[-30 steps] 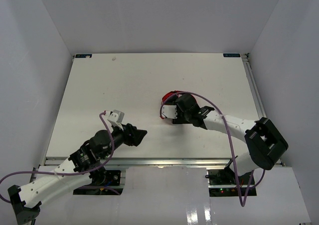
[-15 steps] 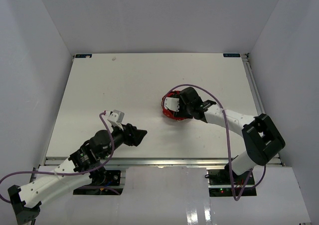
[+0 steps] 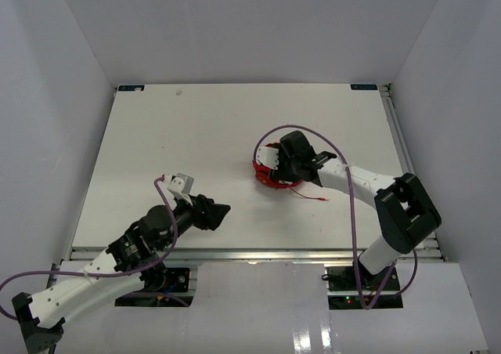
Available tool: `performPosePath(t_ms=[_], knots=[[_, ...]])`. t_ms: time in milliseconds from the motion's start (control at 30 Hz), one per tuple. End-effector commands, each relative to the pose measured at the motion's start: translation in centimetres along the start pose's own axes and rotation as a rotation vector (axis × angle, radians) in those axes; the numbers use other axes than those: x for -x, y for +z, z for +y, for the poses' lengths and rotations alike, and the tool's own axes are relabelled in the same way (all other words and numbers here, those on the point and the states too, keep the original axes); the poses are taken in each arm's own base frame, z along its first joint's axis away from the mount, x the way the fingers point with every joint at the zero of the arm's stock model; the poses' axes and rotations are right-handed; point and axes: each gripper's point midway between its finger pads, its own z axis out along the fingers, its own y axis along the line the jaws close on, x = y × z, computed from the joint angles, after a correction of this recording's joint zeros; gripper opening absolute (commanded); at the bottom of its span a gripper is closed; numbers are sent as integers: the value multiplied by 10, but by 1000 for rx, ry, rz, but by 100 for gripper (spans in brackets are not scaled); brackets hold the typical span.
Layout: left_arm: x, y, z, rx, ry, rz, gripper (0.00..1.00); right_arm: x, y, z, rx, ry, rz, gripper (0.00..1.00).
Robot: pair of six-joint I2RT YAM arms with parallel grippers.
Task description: Wrap the headphones
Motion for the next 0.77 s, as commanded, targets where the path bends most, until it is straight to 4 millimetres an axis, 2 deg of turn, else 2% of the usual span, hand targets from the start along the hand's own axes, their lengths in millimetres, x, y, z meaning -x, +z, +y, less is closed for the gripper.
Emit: performPosePath(t_ms=[0,67,100,133,200,267,300,333,433,567,733], knots=[[0,-1,2,7,-1,-5,76,39,-49,-39,-48,143,-176,67],[5,-1,-2,-11,2,-17,77,49,-72,-40,-4,247,-263,70],[7,-1,-4,-18,4,-24,78,57,-88,-35,35,332,-334,85],[12,0,-8,-31,3,-39,81,59,-103,-38,54,404,-393,90],[25,0,-15,-51,-8,-81,92,48,-125,-48,23,575,-461,90],[38,1,-19,-57,-39,-130,98,20,-123,-50,-62,743,-416,90],[39,3,-20,-59,-44,-135,98,7,-133,-63,-173,862,-397,90],[44,4,-24,-74,-44,-154,98,-8,-132,-62,-227,936,-361,90],[42,9,-32,-106,-30,-130,98,-43,-146,-68,-406,1057,-289,90],[35,13,-40,-135,-13,-75,98,-65,-163,-61,-505,1088,-293,90],[33,14,-47,-152,-26,-40,98,-71,-163,-46,-496,1119,-313,90]])
